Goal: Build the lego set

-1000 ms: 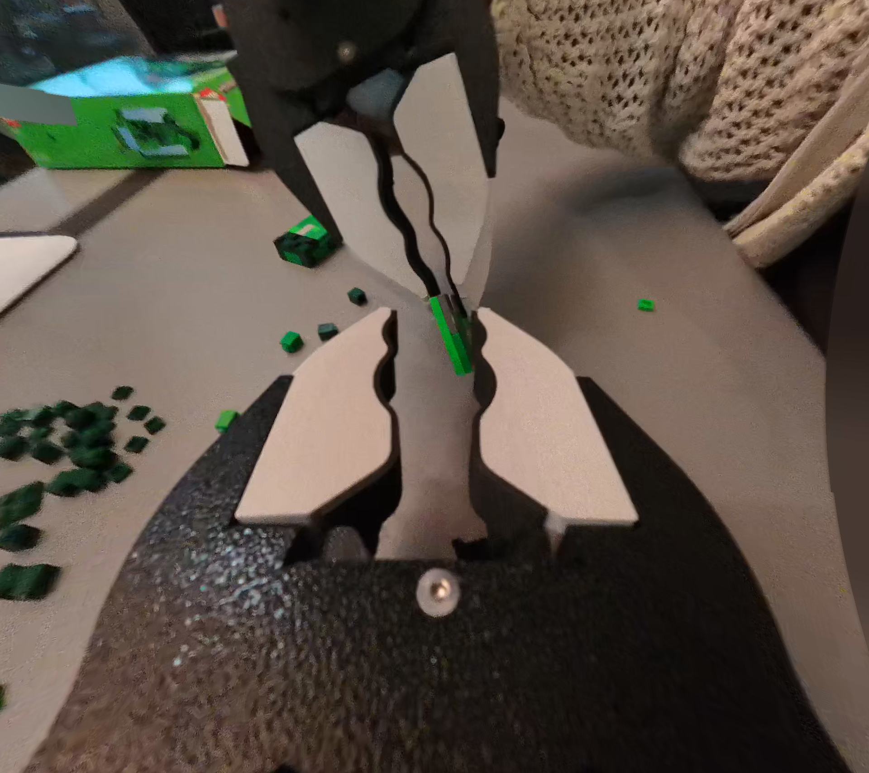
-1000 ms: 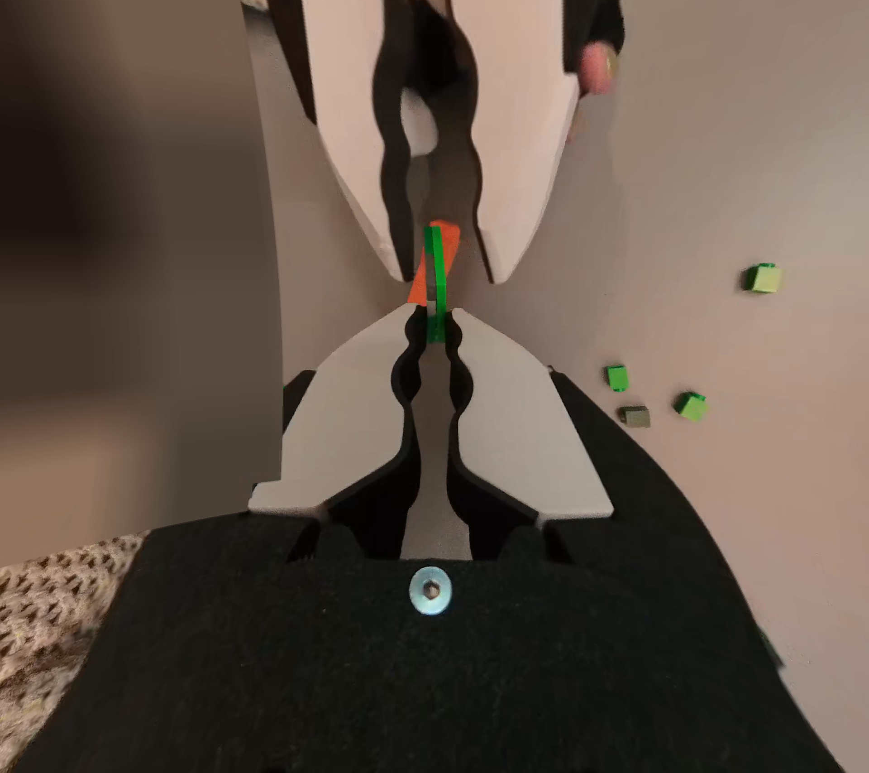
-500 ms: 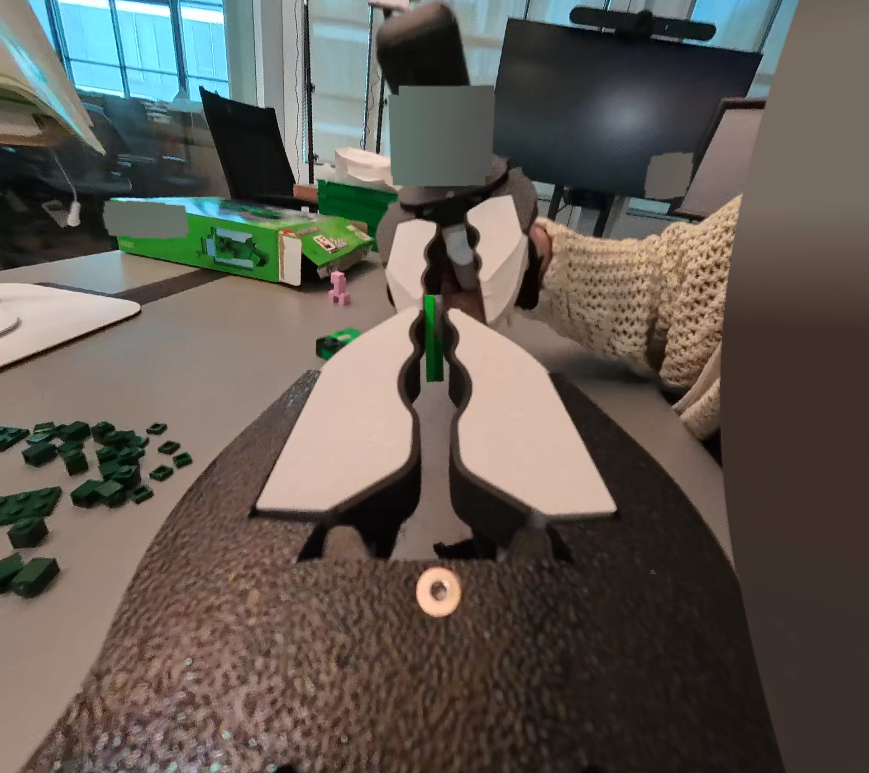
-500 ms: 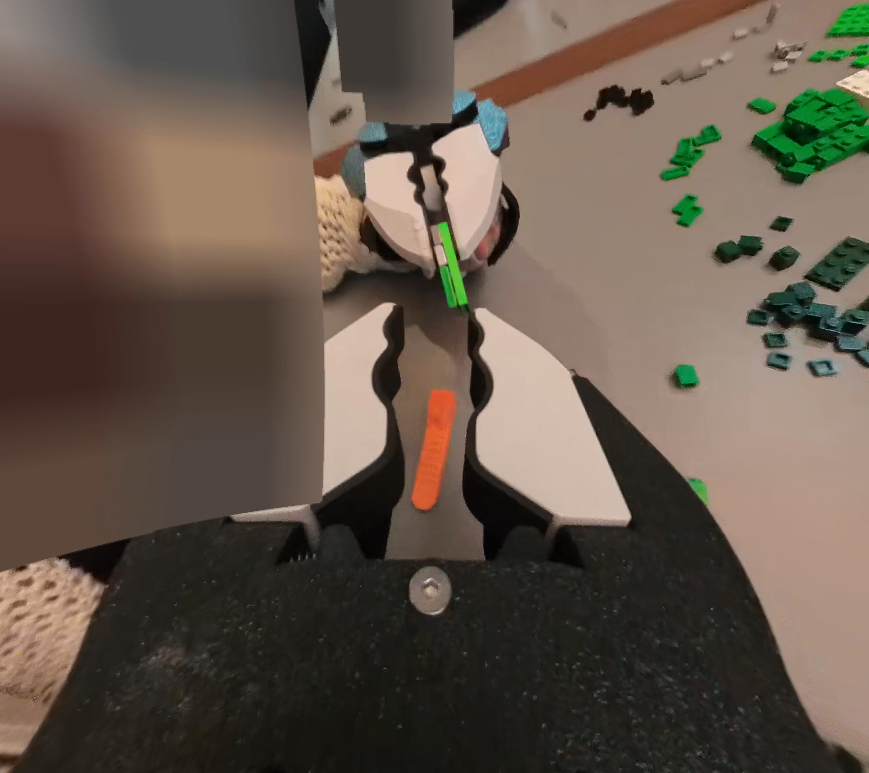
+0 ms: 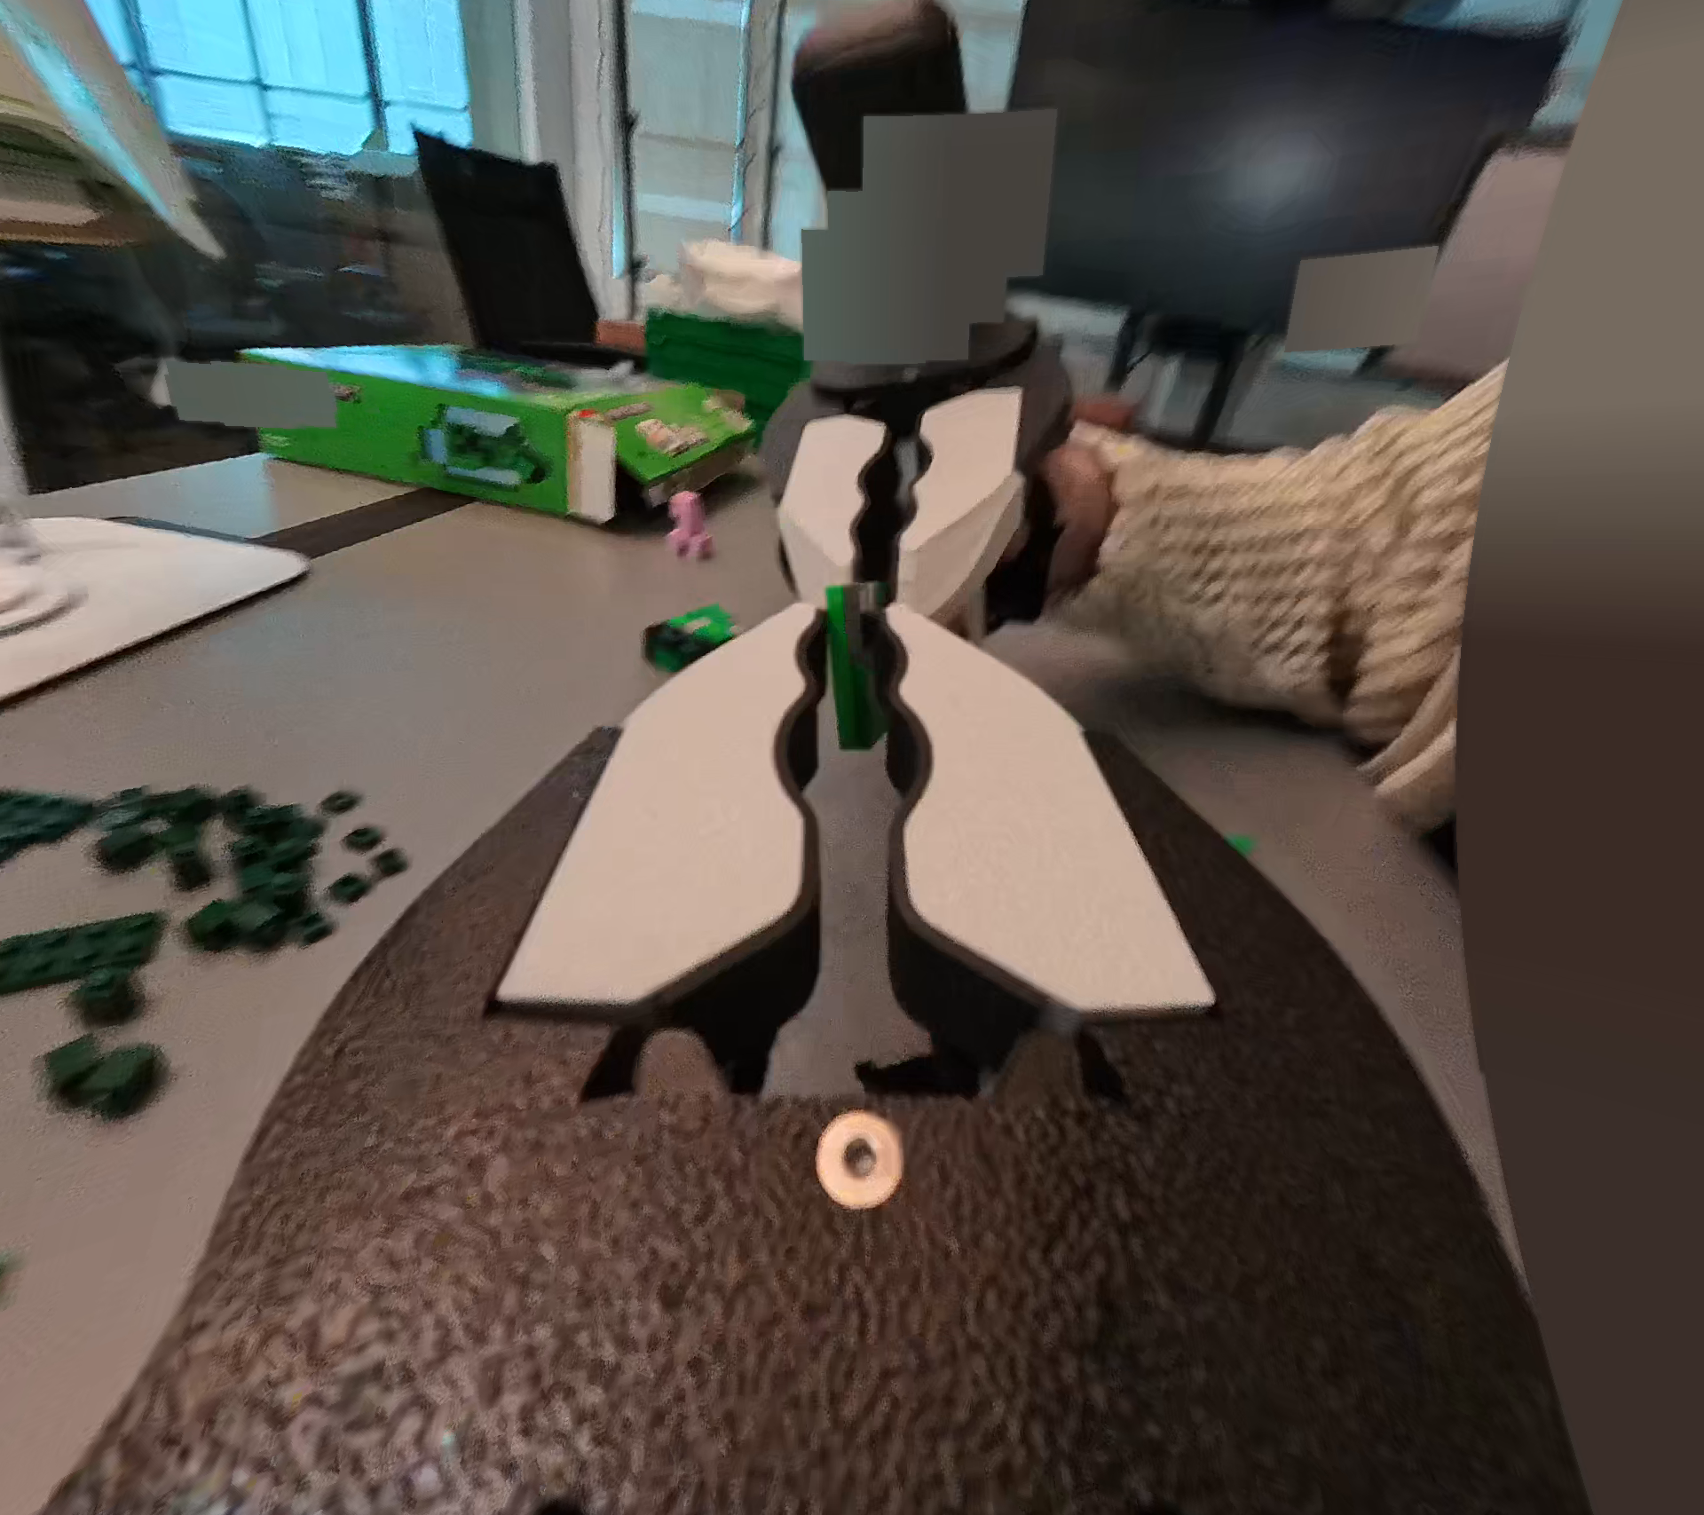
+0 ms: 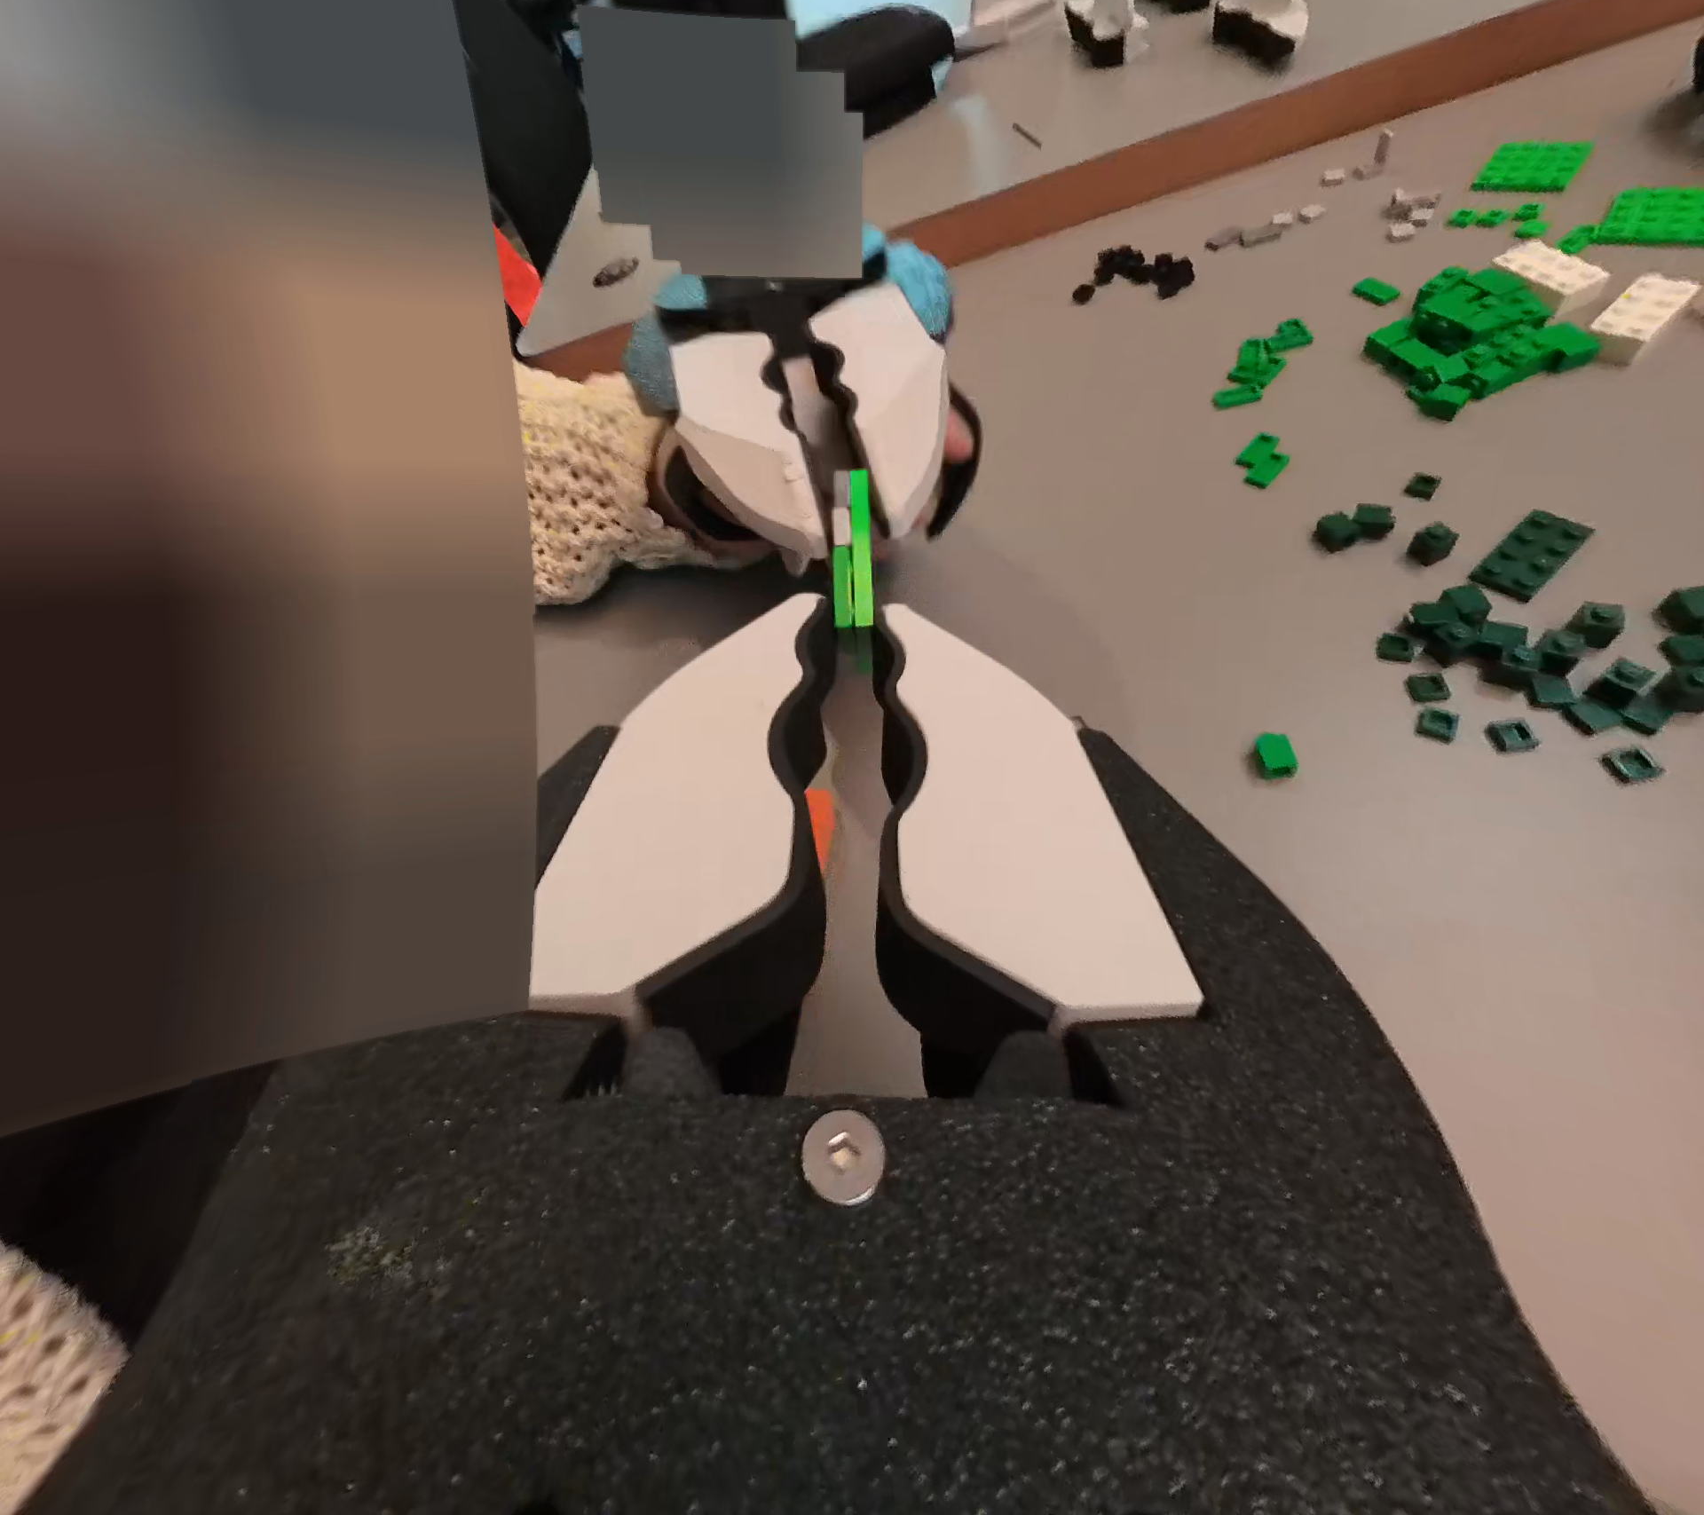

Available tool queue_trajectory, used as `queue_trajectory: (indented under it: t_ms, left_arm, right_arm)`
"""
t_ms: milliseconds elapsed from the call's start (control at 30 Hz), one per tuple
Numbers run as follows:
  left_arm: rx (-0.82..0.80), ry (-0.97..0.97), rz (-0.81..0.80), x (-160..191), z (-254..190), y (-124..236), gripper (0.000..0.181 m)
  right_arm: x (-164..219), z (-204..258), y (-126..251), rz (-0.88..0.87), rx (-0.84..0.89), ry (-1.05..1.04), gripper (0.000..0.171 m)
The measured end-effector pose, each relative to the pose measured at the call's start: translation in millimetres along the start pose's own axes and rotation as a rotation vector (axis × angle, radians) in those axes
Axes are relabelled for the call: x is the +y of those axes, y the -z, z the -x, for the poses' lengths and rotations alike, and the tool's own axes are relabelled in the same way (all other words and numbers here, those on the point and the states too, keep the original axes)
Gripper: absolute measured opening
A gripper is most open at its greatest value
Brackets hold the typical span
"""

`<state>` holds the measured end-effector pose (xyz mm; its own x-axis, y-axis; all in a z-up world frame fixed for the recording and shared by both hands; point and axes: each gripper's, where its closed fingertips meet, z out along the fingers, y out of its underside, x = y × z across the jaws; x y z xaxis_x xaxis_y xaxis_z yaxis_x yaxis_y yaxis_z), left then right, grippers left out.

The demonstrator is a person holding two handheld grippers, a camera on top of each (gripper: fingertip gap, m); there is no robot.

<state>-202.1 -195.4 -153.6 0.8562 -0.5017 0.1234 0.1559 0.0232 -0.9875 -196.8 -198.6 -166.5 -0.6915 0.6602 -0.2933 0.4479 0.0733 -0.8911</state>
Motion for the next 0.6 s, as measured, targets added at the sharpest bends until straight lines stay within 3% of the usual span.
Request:
queue_trajectory:
  t_ms: [33, 100, 200, 600]
  left_arm:
    - [-0.071, -0.064, 0.073, 7, 8, 0, 0.016]
    - [-0.243, -0.196, 0.237, 19, 27, 4, 0.033]
    - [-0.457, -0.332, 0.435, 36, 53, 17, 0.028]
    - [-0.482, -0.288, 0.566, 61, 61, 19, 0.04]
  right_arm:
    - [5, -4, 1, 0.026, 0.015, -0.006, 0.006]
    - [15, -15, 6, 0.077, 0.052, -0.03, 0.006]
    - [26, -19, 12, 0.122, 0.039, -0.08, 0.006]
    - [45, -25, 22, 0.24, 0.067, -0.112, 0.006]
